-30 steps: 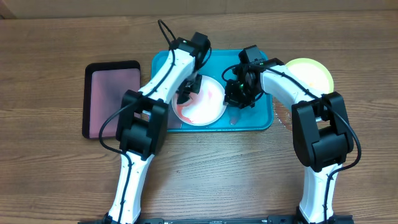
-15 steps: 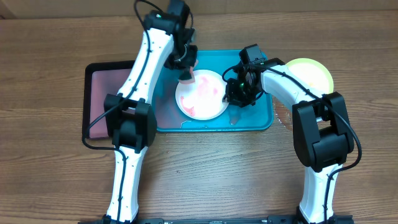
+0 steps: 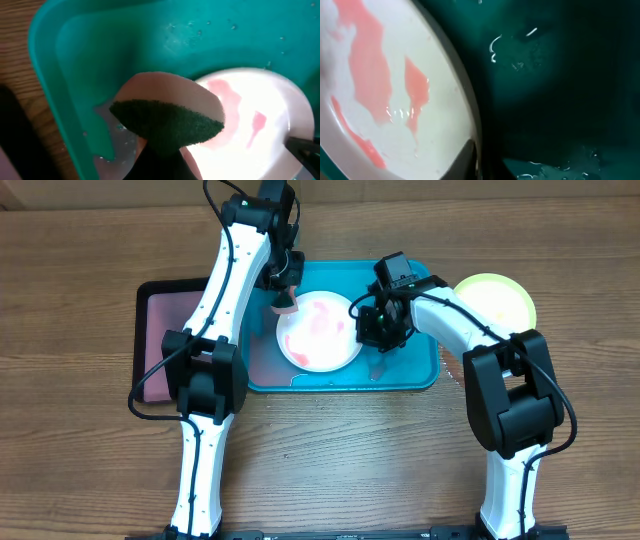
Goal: Clean dirty plates on tray and stack at the side
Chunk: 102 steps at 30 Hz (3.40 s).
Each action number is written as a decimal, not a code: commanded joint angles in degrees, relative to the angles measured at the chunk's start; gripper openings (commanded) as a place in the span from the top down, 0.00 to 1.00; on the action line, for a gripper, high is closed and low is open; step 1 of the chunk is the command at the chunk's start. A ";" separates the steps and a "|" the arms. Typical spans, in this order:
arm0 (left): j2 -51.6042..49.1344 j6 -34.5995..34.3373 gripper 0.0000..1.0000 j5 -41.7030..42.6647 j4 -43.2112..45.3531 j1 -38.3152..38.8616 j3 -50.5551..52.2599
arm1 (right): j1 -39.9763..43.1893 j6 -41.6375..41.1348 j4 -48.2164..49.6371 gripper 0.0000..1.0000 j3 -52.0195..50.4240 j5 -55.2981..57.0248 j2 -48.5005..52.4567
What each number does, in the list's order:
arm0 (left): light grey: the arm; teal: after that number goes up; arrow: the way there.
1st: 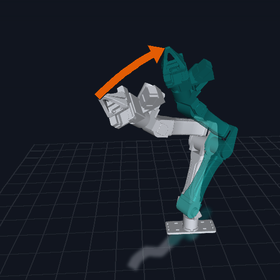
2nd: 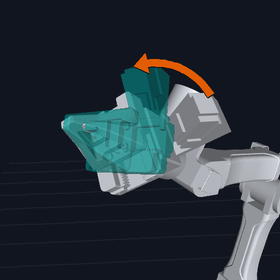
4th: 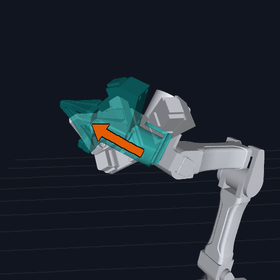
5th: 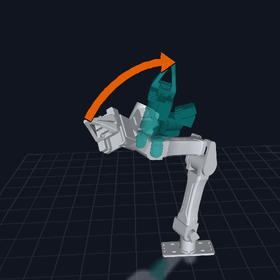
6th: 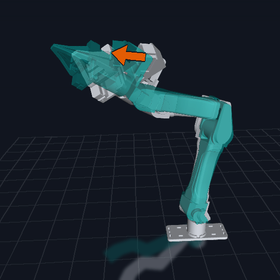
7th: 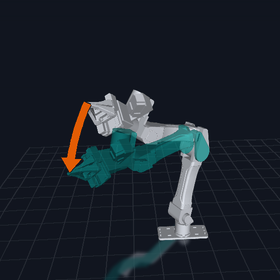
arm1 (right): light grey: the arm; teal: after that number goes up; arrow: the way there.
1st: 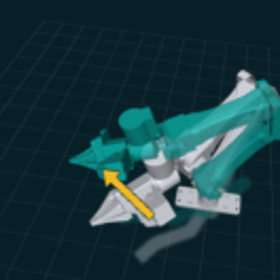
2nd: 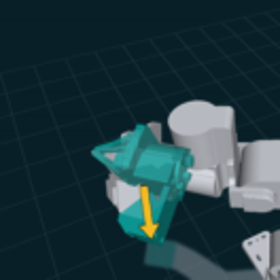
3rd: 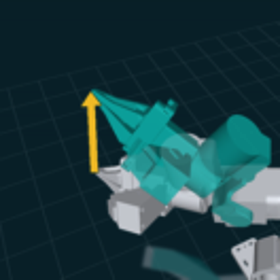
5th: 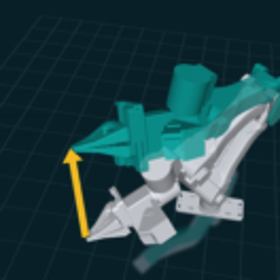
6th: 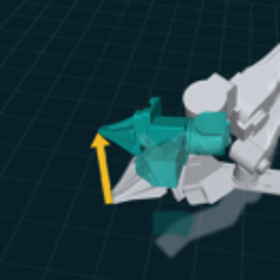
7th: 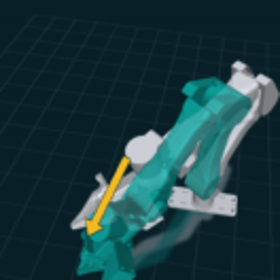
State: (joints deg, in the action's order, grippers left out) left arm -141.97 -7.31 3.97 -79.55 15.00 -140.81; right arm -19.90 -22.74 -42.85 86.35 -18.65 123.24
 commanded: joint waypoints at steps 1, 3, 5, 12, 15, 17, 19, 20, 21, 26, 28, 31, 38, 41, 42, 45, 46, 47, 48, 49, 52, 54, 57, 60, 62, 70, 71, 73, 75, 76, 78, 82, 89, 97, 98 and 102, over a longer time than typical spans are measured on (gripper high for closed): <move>-0.11 -0.63 0.96 -2.93 -0.02 0.37 0.22 | -0.26 0.02 -1.46 0.96 -0.15 3.43 0.24; -0.11 -0.68 0.95 -2.91 -0.17 0.37 0.28 | 0.00 0.04 -3.02 0.96 0.15 3.43 0.20; -0.11 -1.09 0.96 -2.91 -0.52 0.37 0.28 | 0.39 0.04 -5.01 0.96 0.92 3.65 -0.11; -0.11 -1.75 0.96 -2.91 -0.79 0.37 0.87 | 0.68 0.04 -11.32 0.96 3.67 14.43 -6.38; -0.11 -1.77 0.96 -2.91 -0.85 0.37 1.16 | -0.02 0.02 -13.42 0.96 3.85 21.92 -10.38; -0.11 -2.16 0.96 -2.89 -0.85 0.39 1.46 | -0.46 0.02 -14.58 0.96 3.85 26.27 -12.63; -0.11 -3.15 0.96 -2.89 -0.79 0.39 2.05 | -0.87 -0.26 -15.63 0.96 3.85 30.08 -14.53; -0.11 -3.63 0.96 -2.86 -0.81 0.39 2.27 | -1.05 -1.16 -16.24 0.96 3.85 32.11 -15.34; -0.11 -4.07 0.96 -2.86 -0.79 0.39 2.67 | -1.22 -1.73 -16.81 0.96 3.85 34.01 -16.06; -0.13 -4.13 0.96 -2.86 -0.81 0.39 3.04 | -2.75 -2.82 -18.18 0.96 3.87 40.39 -18.45; -0.13 -4.33 0.96 -2.89 -0.83 0.39 3.06 | -3.89 -3.50 -18.47 0.96 3.87 44.00 -18.91; -0.13 -4.55 0.96 -2.86 -0.79 0.39 3.06 | -5.92 -4.72 -19.26 0.96 3.87 50.86 -19.12; -0.13 -5.18 0.96 -2.86 -0.76 0.39 3.08 | -12.55 -4.70 -20.79 0.96 3.91 67.06 -19.12; -0.13 -5.18 0.96 -2.86 -0.76 0.39 3.08 | -15.67 -4.72 -20.79 0.96 3.91 72.89 -19.12; -0.13 -5.16 0.96 -2.89 -0.76 0.39 3.08 | -16.68 -4.72 -20.83 0.96 3.89 75.03 -19.12; -0.13 -5.16 0.96 -2.89 -0.76 0.39 3.08 | -19.56 -4.72 -20.96 0.96 3.89 81.46 -19.12; -0.13 -5.16 0.96 -2.91 -0.76 0.39 3.08 | -20.39 -4.72 -20.96 0.96 3.91 83.43 -19.12; -0.13 -5.14 0.96 -2.91 -0.76 0.39 3.08 | -21.14 -4.72 -20.96 0.96 3.91 85.26 -19.12; -0.13 -5.16 0.96 -2.91 -0.76 0.39 3.08 | -21.92 -4.72 -20.96 0.96 3.89 87.25 -19.12; -0.13 -5.14 0.96 -2.91 -0.79 0.39 3.08 | -22.43 -4.72 -20.96 0.96 3.89 88.54 -19.12; -0.13 -5.16 0.96 -2.91 -0.76 0.39 3.08 | -23.87 -4.72 -20.96 0.96 3.89 91.54 -19.12; -0.13 -5.16 0.96 -2.89 -0.76 0.39 3.08 | -24.48 -4.72 -20.96 0.96 3.89 92.37 -19.12; -0.13 -5.16 0.96 -2.91 -0.76 0.39 3.08 | -25.00 -4.74 -20.94 0.96 3.91 92.35 -19.12; -0.13 -5.16 0.96 -2.91 -0.76 0.39 3.08 | -25.09 -4.72 -20.96 0.96 3.89 92.35 -19.12; -0.13 -5.16 0.95 -2.91 -0.76 0.39 3.08 | -25.09 -4.72 -20.96 0.96 3.91 92.37 -19.12; -0.13 -5.16 0.96 -2.91 -0.76 0.39 3.08 | -25.09 -4.81 -20.98 0.96 3.89 92.72 -19.12; -0.13 -5.16 0.96 -2.91 -0.76 0.39 3.08 | -25.09 -5.33 -21.03 0.96 3.89 92.72 -19.12; -0.13 -5.16 0.96 -2.91 -0.76 0.39 3.08 | -25.09 -6.71 -21.40 0.96 3.89 92.48 -19.12; -0.13 -5.16 0.96 -2.91 -0.76 0.37 3.08 | -25.09 -8.48 -22.21 0.96 3.89 91.43 -19.12; -0.13 -5.16 0.96 -2.91 -0.76 0.39 3.08 | -25.09 -9.07 -22.62 0.96 3.89 90.09 -19.12; -0.13 -5.14 0.96 -2.91 -0.76 0.39 3.08 | -24.76 -9.05 -23.19 0.96 3.89 84.87 -19.12; -0.13 -5.16 0.96 -2.91 -0.79 0.39 3.08 | -22.51 -9.05 -23.15 0.96 3.89 69.99 -19.12; -0.13 -5.14 0.96 -2.91 -0.76 0.39 3.08 | -12.09 1.11 -20.26 0.96 3.89 34.29 -19.12; -0.13 -5.14 0.96 -2.91 -0.76 0.37 3.08 | 9.86 3.76 -19.54 0.96 3.89 9.49 -19.12; -0.13 -5.14 0.96 -2.91 -0.74 0.37 3.08 | 12.74 3.72 -19.39 0.96 3.89 8.22 -19.12; -0.13 -5.14 0.96 -2.91 -0.76 0.37 3.08 | 23.87 2.97 -18.29 0.96 3.61 7.61 -19.06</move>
State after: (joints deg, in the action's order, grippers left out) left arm -141.97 -11.88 1.43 -80.36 15.00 -138.02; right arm -1.58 -20.43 -61.87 88.84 -5.50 106.10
